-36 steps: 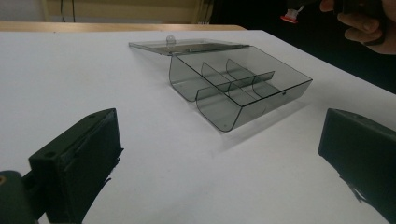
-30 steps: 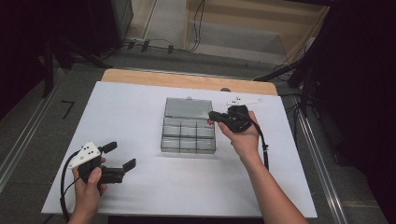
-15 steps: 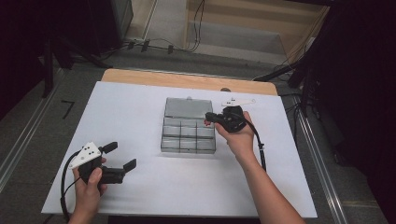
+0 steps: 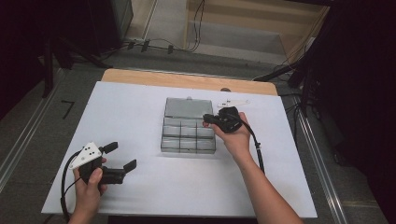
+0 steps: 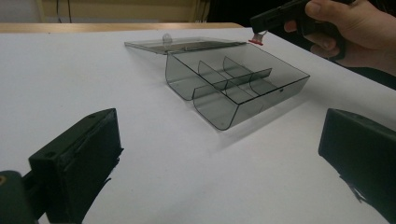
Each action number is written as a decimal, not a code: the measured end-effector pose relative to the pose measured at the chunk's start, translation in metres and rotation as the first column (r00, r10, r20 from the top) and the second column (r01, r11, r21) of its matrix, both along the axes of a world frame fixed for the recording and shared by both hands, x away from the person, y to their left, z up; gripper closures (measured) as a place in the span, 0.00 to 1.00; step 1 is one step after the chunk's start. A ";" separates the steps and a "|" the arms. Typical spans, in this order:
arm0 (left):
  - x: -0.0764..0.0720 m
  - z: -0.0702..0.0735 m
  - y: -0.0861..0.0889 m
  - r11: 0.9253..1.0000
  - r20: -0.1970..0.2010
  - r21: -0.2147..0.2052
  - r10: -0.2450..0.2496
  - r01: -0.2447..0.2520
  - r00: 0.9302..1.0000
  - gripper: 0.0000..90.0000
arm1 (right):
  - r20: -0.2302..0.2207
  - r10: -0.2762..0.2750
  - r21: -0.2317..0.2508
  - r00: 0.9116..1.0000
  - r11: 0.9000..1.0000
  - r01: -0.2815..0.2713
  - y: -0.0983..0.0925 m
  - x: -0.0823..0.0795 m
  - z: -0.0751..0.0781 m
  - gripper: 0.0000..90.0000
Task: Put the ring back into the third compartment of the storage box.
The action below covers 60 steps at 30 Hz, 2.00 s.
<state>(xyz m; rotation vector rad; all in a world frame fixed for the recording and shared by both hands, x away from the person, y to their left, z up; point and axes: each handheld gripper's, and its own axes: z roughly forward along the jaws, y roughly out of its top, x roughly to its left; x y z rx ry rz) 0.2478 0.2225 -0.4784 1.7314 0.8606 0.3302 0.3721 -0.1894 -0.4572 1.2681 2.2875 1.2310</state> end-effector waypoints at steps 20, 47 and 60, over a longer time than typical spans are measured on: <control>0.000 0.000 0.000 1.000 0.000 0.004 -0.001 0.001 1.000 0.00 | -0.051 -0.006 -0.054 0.999 0.999 0.003 0.011 0.004 -0.030 0.93; 0.001 -0.001 0.000 1.000 0.001 0.017 -0.007 0.007 1.000 0.00 | -0.041 -0.011 -0.130 0.999 0.991 0.006 0.016 0.002 -0.037 0.86; 0.000 -0.001 -0.001 1.000 0.010 0.018 -0.009 0.009 1.000 0.00 | -0.025 -0.007 -0.039 1.000 0.999 0.006 0.002 -0.005 -0.013 0.63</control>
